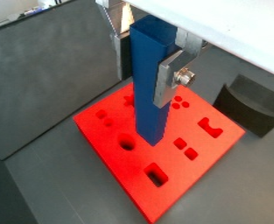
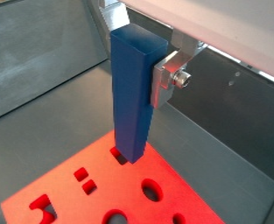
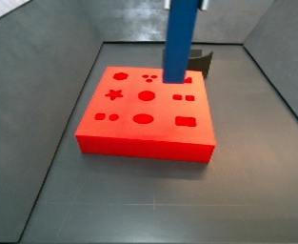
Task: Pick up the rectangle object. Move up. Place the rectangle object on the fixture. Regrasp the rectangle object. Move to above the board. Insert the rectangle object.
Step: Insert the rectangle object.
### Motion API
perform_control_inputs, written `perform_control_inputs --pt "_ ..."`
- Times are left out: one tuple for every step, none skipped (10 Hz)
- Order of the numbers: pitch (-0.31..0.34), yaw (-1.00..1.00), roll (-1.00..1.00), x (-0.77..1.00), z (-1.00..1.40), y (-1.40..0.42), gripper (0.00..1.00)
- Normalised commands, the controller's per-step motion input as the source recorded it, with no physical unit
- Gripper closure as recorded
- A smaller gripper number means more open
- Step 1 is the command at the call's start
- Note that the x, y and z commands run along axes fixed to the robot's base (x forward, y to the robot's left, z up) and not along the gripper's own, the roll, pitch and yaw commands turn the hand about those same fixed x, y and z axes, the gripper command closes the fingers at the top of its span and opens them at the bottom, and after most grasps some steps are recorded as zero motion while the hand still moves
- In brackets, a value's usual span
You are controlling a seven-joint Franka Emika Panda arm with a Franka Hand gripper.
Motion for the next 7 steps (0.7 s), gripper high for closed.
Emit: perform_control_inputs --pt "0.140 -0.16 0.09 0.73 -0.11 -0.04 1.00" --pt "0.124 -0.14 0.10 0.68 -0.18 -0.02 1.00" --pt "0.097 -0.09 0.12 0.56 -0.28 -0.04 1.00" --pt "0.044 0.00 0.10 0.41 -0.41 -0.10 1.00" --pt "0.026 0.00 0.07 0.36 -0.43 -0.12 1.00" --pt "0.034 0.00 0.06 0.35 -0.36 -0.11 1.00" --pt "0.034 0.00 0.06 0.33 -0.32 -0.07 1.00"
